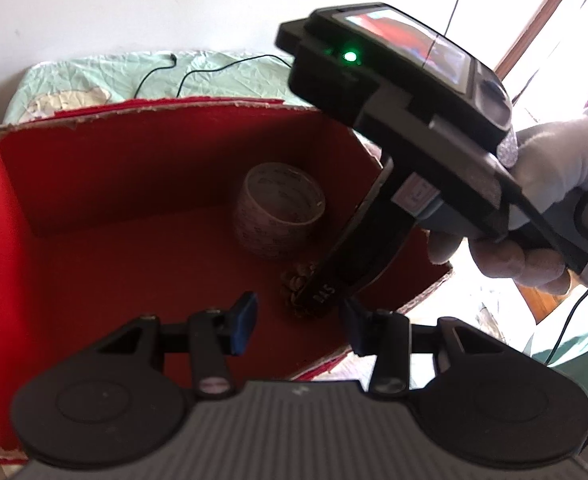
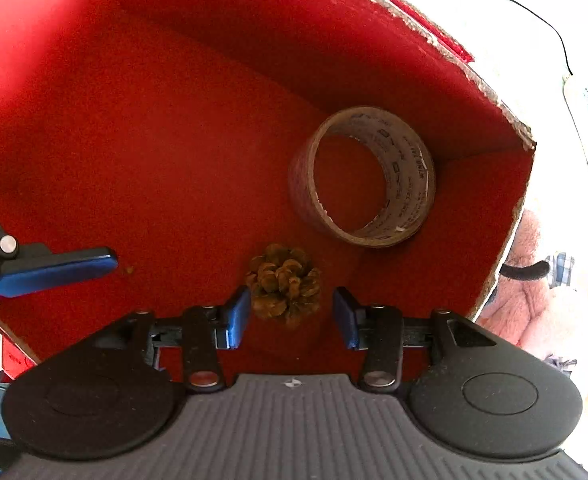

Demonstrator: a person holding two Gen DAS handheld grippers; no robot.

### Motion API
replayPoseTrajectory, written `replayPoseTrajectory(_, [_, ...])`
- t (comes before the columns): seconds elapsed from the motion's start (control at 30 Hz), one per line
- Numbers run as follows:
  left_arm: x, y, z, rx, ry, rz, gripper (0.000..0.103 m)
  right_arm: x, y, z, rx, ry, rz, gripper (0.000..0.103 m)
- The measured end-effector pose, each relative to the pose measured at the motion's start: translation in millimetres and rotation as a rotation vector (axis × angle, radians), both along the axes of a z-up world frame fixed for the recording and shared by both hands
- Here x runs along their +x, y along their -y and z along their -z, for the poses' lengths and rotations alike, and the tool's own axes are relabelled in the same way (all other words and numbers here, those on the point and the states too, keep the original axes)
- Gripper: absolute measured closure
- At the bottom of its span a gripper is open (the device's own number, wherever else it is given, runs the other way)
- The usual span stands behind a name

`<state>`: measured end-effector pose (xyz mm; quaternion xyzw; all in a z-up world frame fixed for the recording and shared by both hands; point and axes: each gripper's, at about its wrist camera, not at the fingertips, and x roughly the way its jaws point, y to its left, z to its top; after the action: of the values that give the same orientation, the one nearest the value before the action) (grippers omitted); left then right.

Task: Organize objects
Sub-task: 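Lift the pine cone with the right gripper and carry it over the box, then open the right gripper to drop the pine cone into the box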

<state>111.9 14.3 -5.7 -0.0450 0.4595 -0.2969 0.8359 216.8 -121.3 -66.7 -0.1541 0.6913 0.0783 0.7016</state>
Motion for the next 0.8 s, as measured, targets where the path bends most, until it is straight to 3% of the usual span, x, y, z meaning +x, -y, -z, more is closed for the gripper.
replayPoseTrajectory(0.2, [-2,-5,-9,0.004,0.034,-0.003,0.057,-2,15,-6,0.072,0.067,0.06,0.058])
replayPoseTrajectory(0.3, [-4,-11,-14,0.007,0.05,-0.03,0.057,-3,24,-12,0.19,0.106,0.105,0.062])
replayPoseTrajectory(0.43, [-7,-16,-16,0.028,0.054,-0.066,0.057,0,32,7,0.309,0.06,0.194,0.063])
replayPoseTrajectory(0.67, [-4,-11,-16,0.074,0.038,-0.082,0.056,-7,44,45,0.208,-0.002,0.233,0.066])
replayPoseTrajectory(0.8, [-7,5,-15,0.123,0.064,-0.078,0.056,-12,56,45,0.237,0.023,0.235,0.068])
